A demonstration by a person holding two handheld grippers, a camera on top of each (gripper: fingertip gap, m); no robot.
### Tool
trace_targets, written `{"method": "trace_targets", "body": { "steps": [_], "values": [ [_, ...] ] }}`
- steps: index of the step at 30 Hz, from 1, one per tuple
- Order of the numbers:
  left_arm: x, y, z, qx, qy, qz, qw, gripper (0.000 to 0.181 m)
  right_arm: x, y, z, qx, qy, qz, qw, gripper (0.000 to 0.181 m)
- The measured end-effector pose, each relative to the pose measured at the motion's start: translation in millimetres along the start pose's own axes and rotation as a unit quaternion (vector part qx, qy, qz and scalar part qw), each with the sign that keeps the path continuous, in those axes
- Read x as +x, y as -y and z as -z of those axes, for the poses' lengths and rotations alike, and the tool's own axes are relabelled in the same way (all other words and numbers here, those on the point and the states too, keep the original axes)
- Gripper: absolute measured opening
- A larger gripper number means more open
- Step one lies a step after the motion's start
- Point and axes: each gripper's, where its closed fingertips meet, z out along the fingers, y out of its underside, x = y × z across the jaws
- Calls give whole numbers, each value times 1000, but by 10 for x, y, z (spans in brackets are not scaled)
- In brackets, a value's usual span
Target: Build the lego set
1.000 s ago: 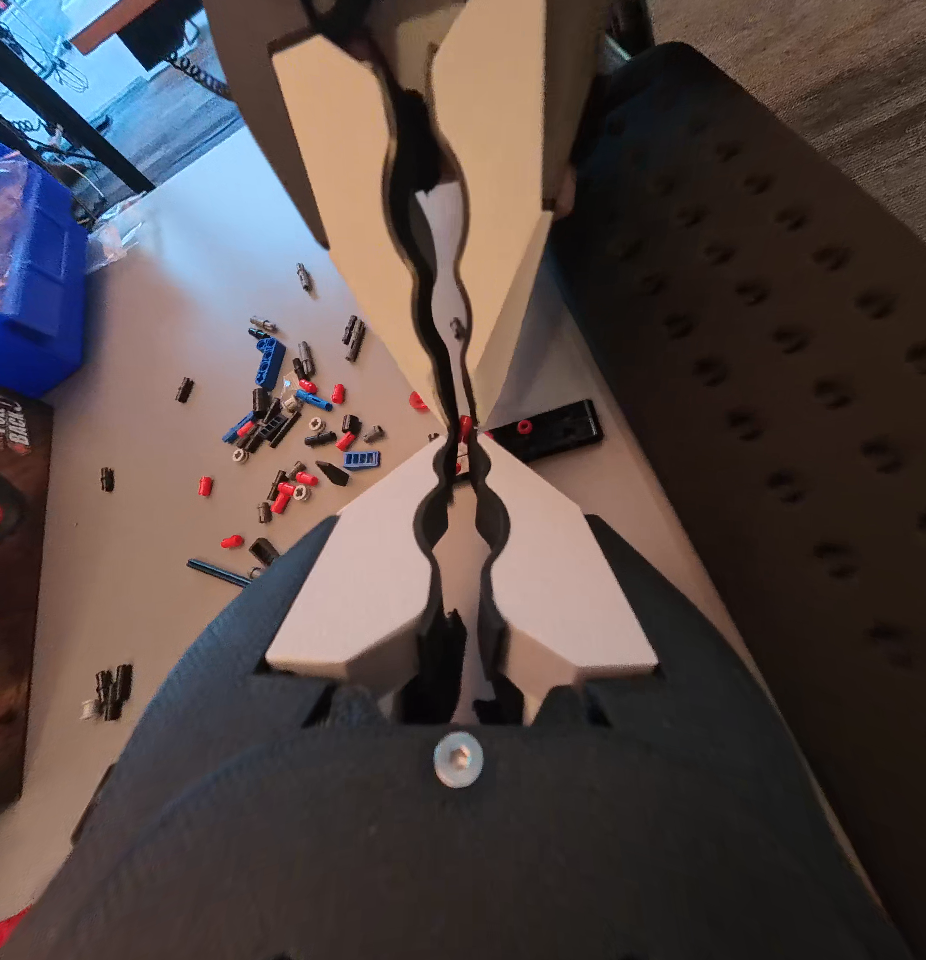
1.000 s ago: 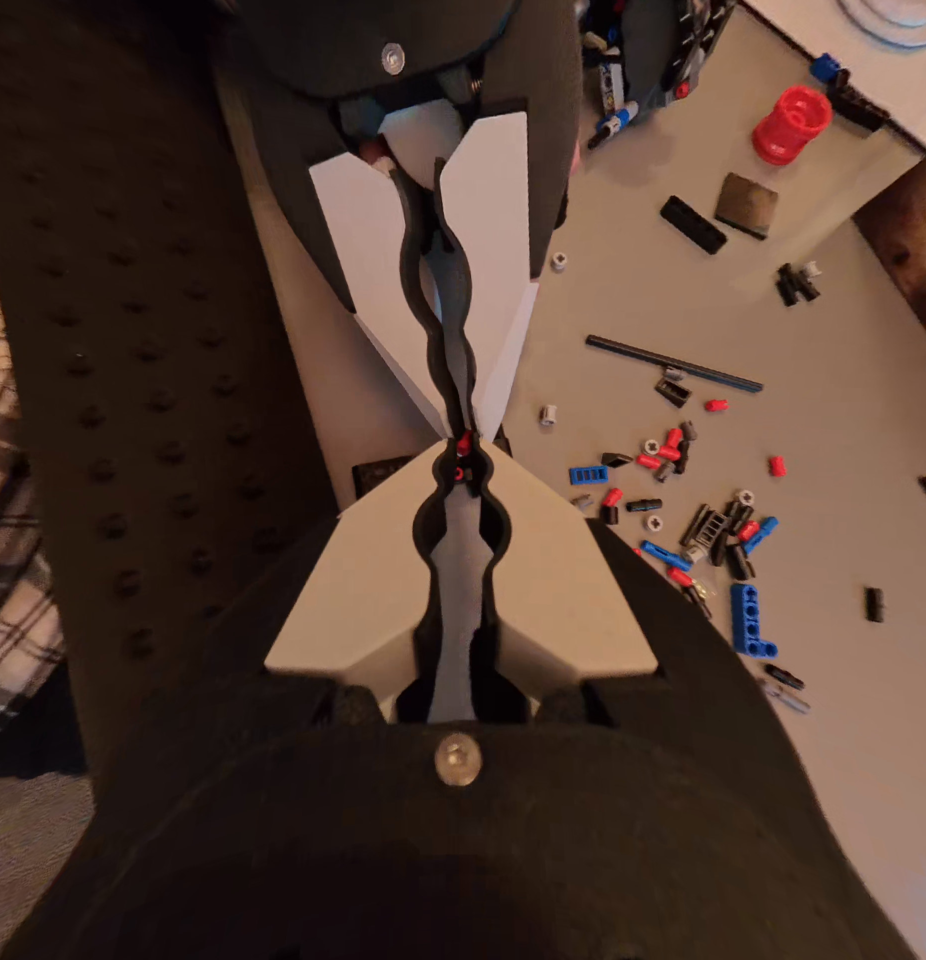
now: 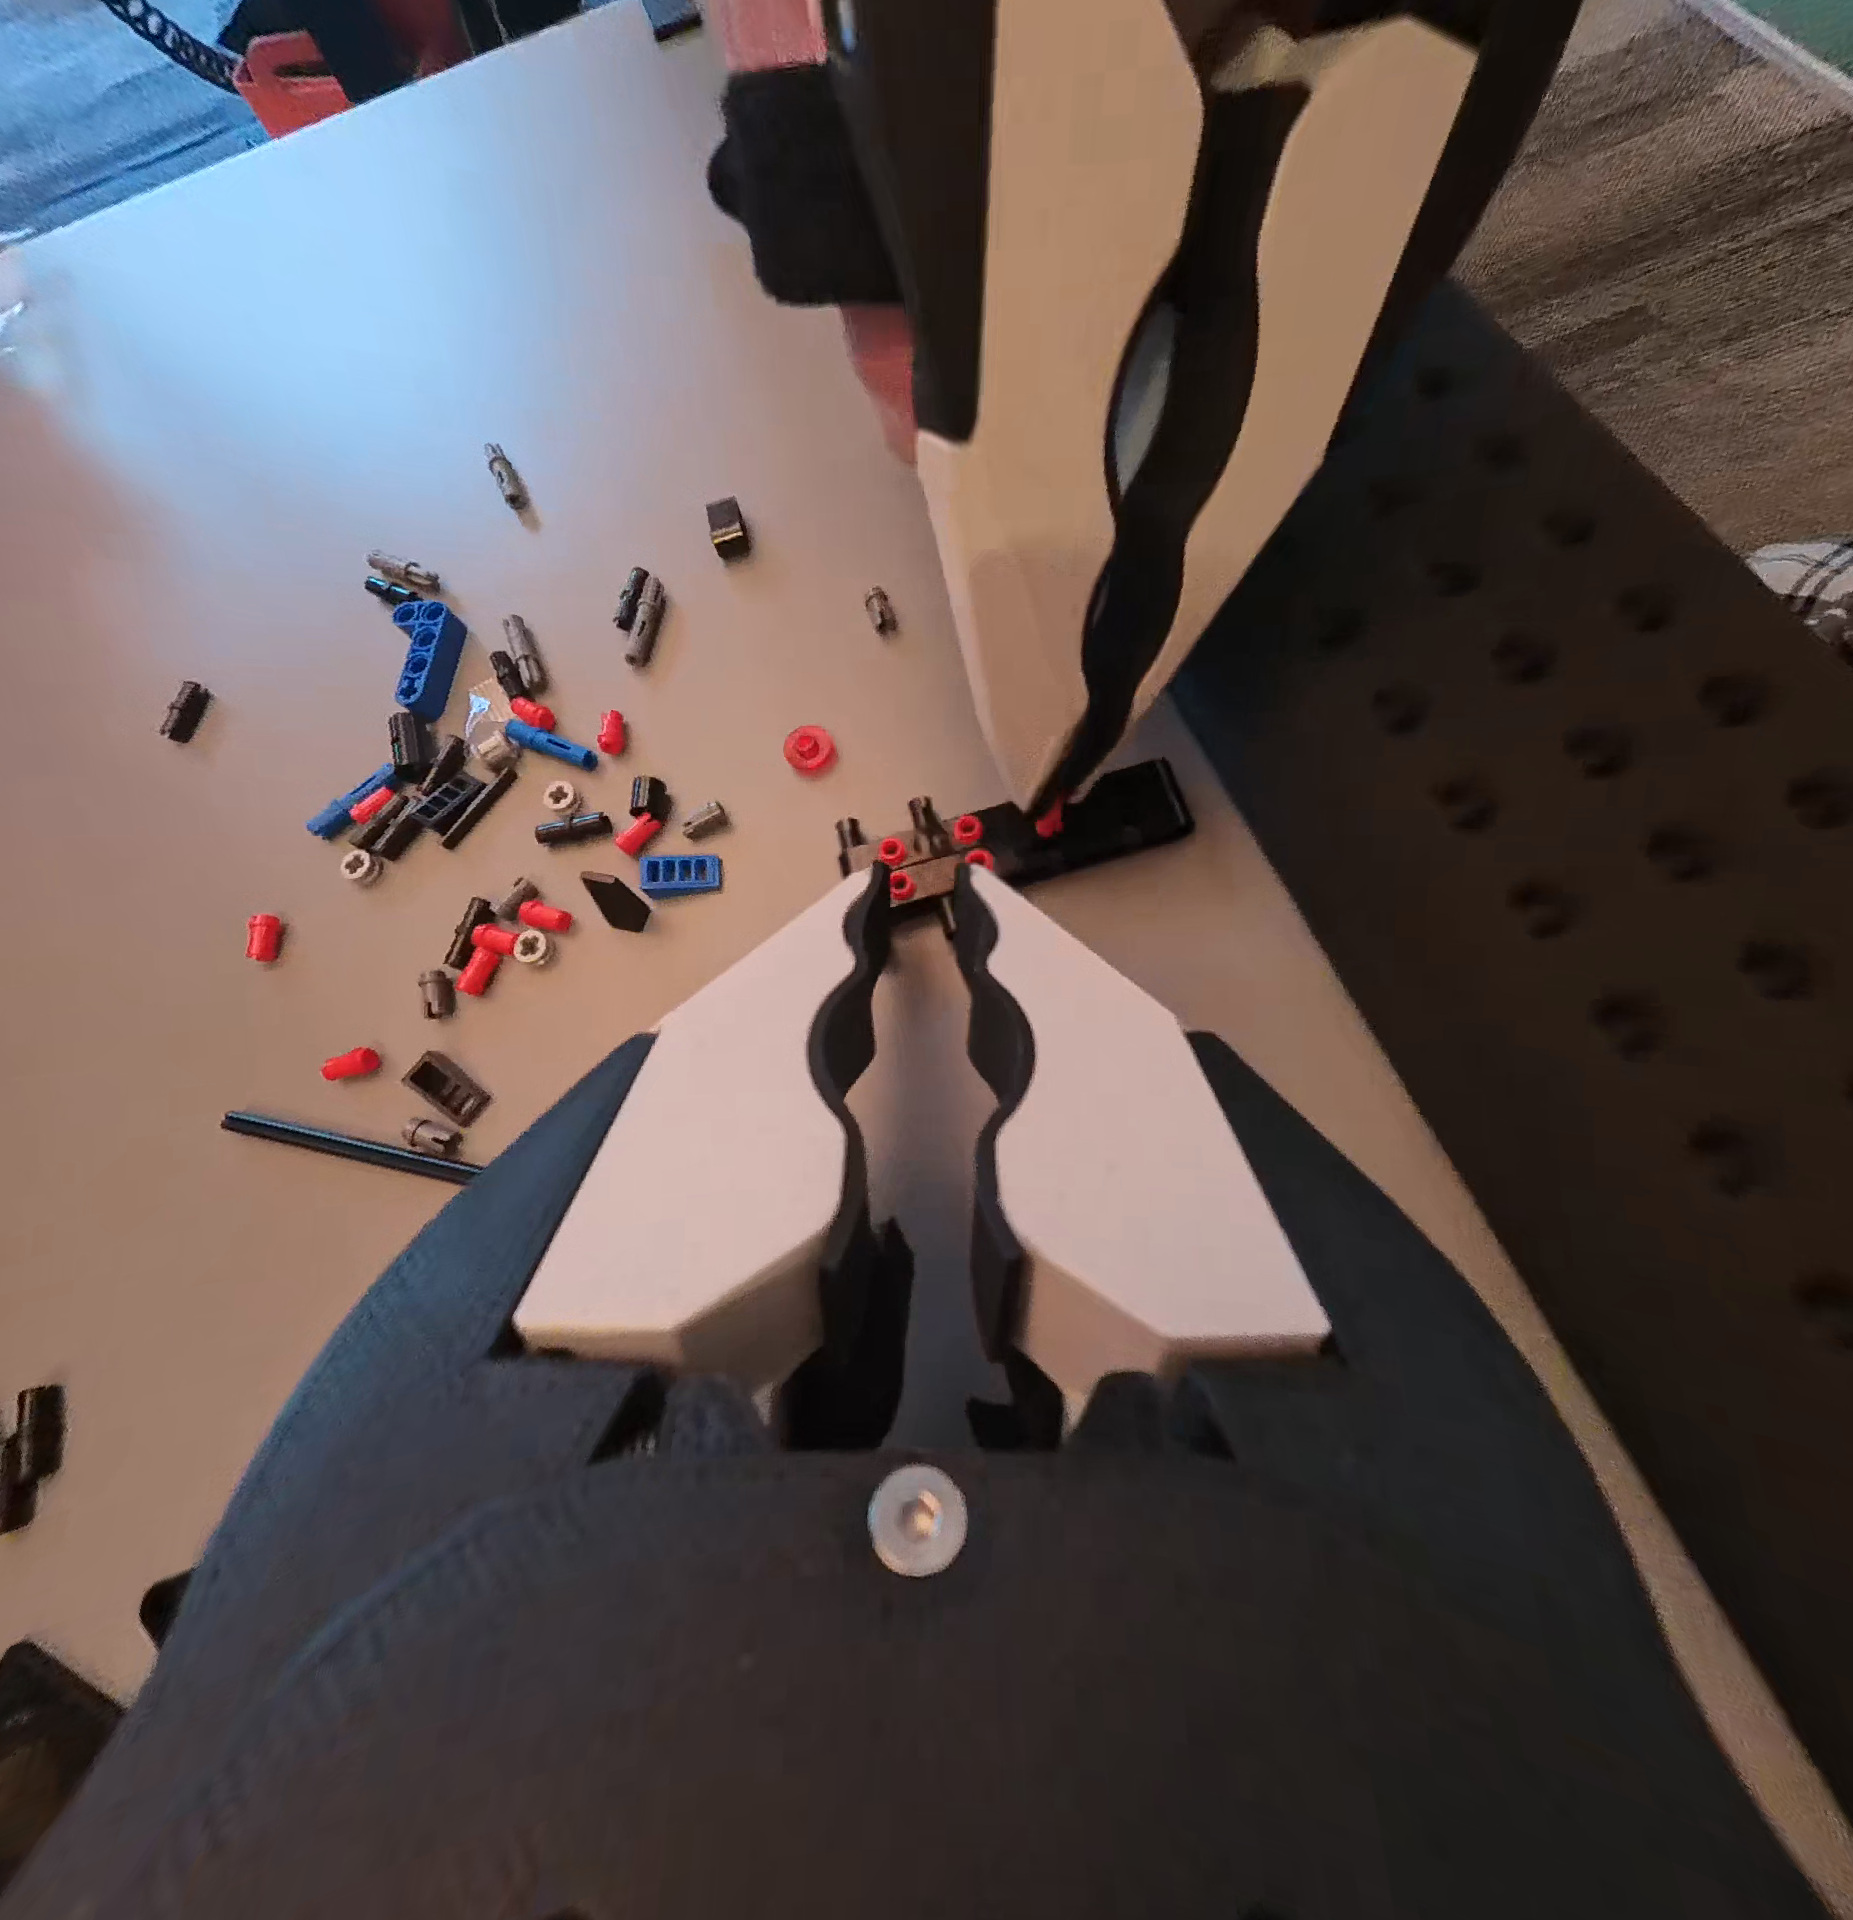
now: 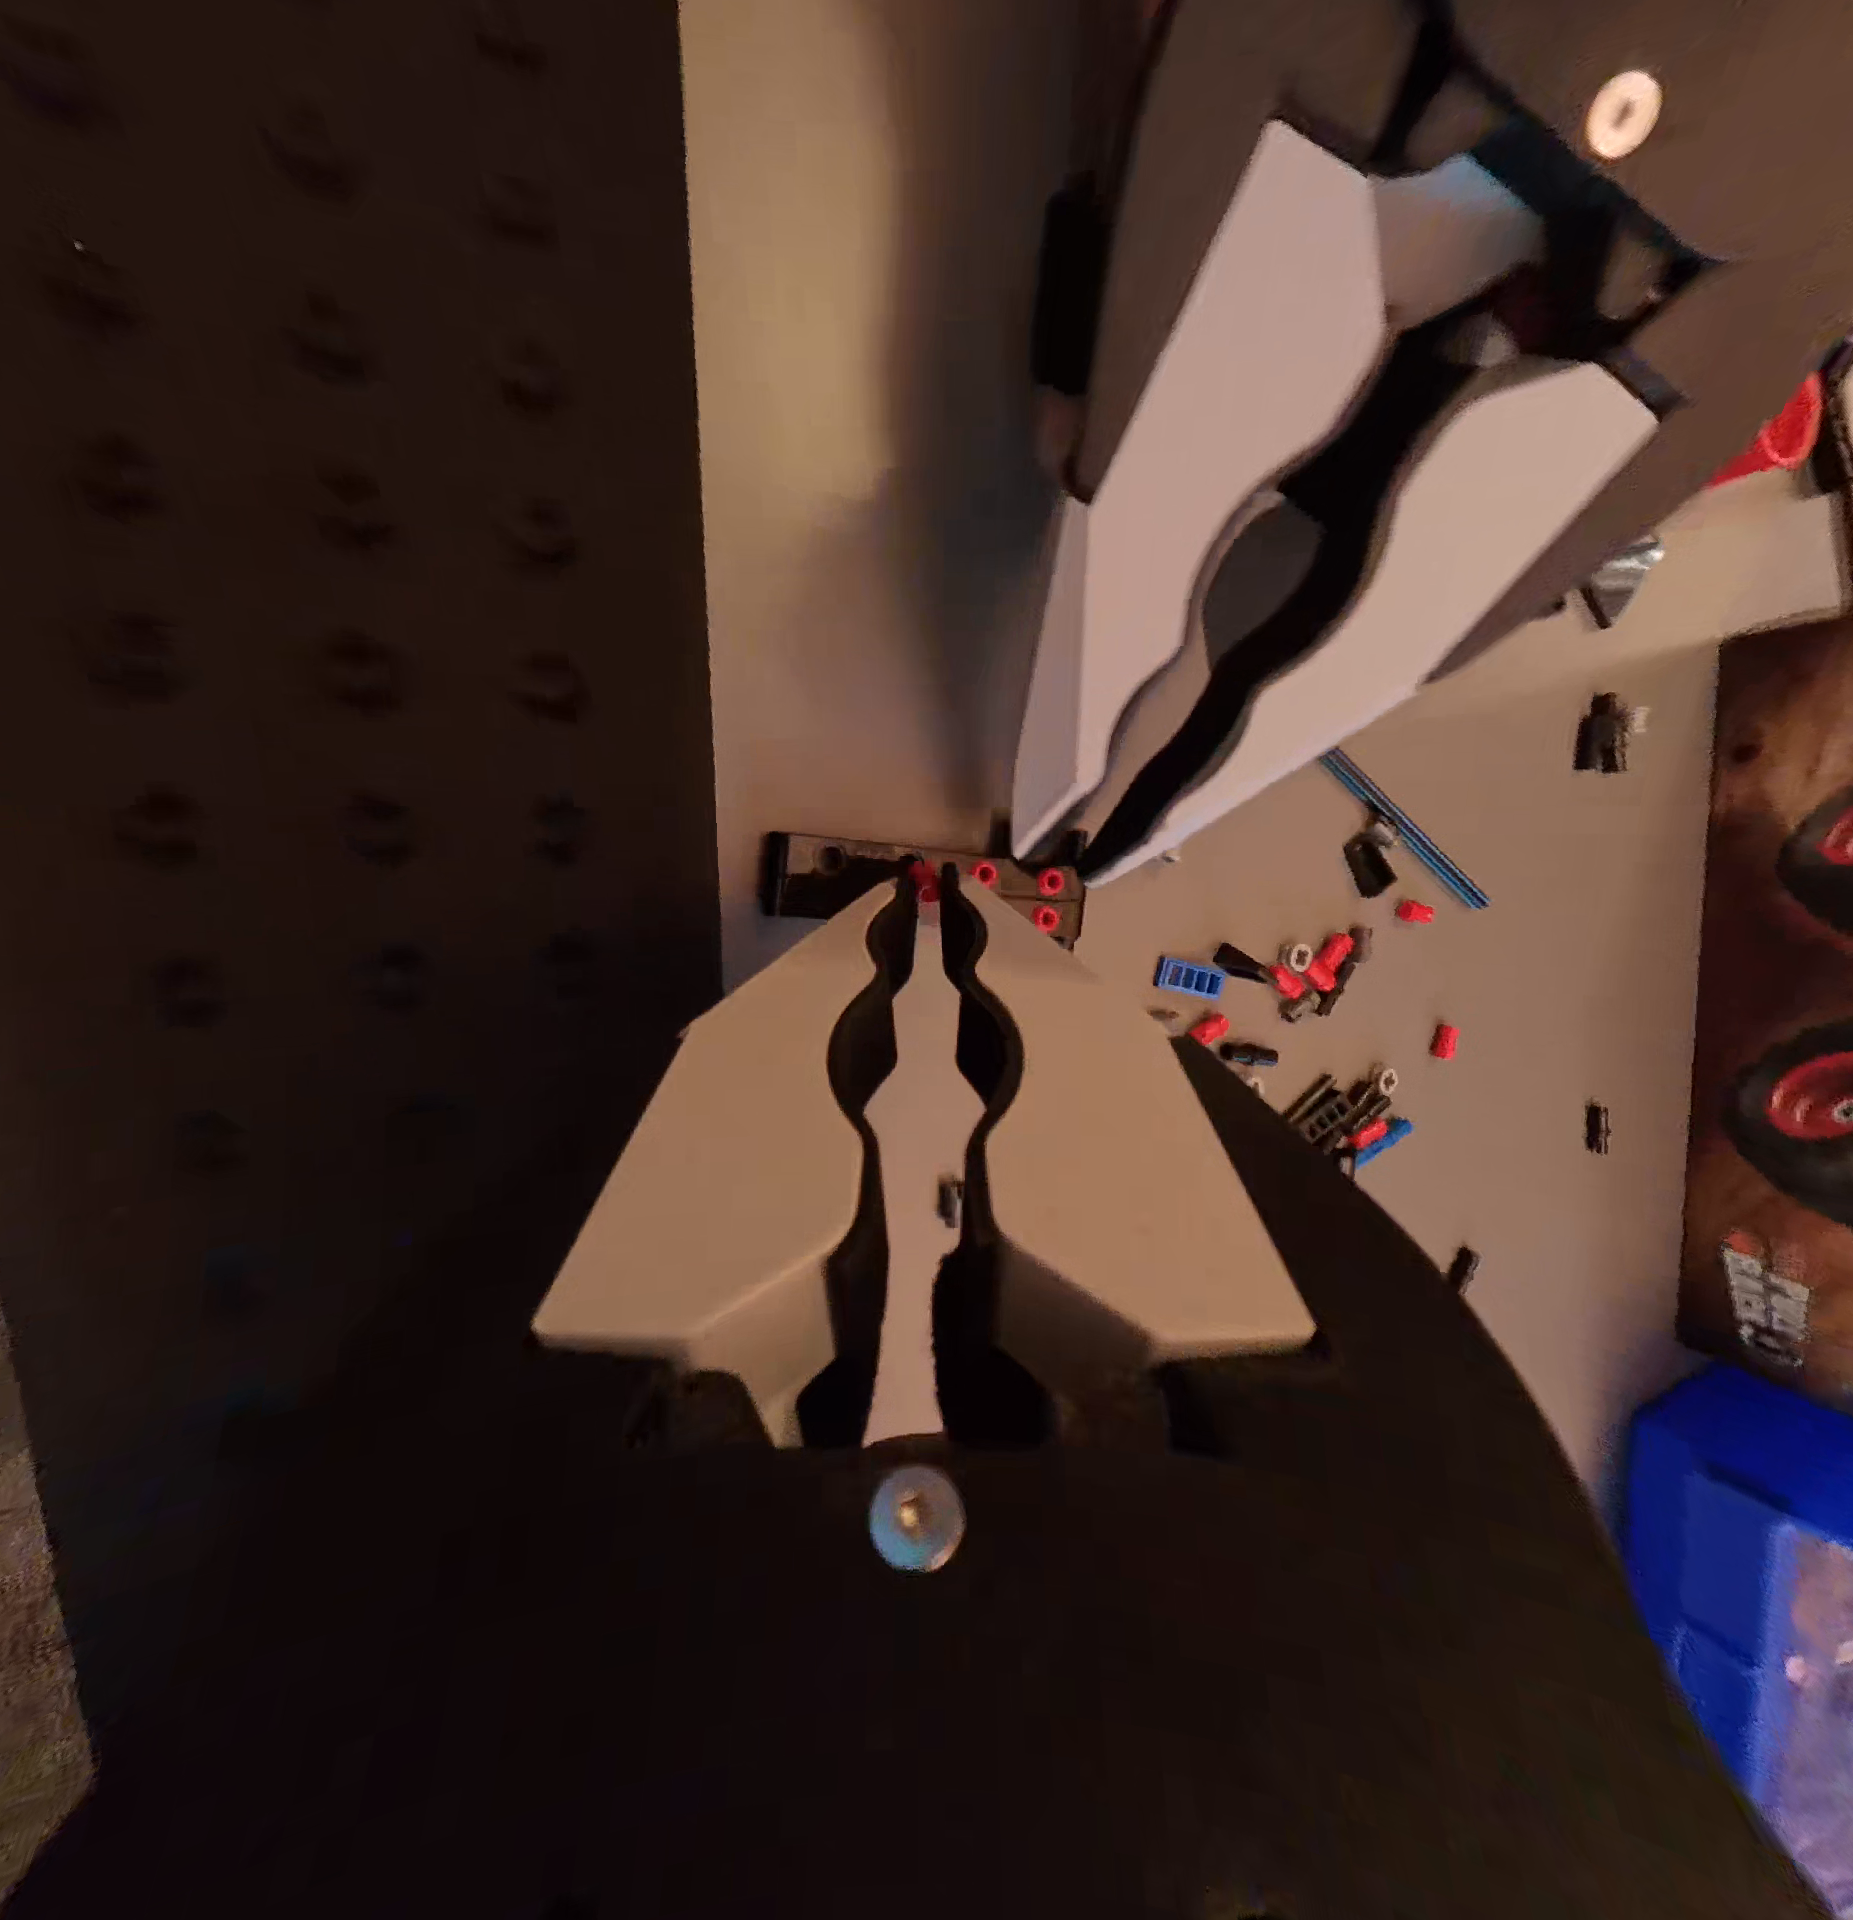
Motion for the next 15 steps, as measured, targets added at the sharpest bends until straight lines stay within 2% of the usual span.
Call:
{"method": "trace_targets", "body": {
  "steps": [7, 15],
  "values": [
    [-18, -14, -58, -14, -26, 18, 999, 5, -30, -27, -33, -57, 28, 62, 996, 3],
    [-15, 12, -111, -21, -27, 20, 999, 2, -73, 12, -39, -105, 11, 138, 985, 2]
  ]
}}
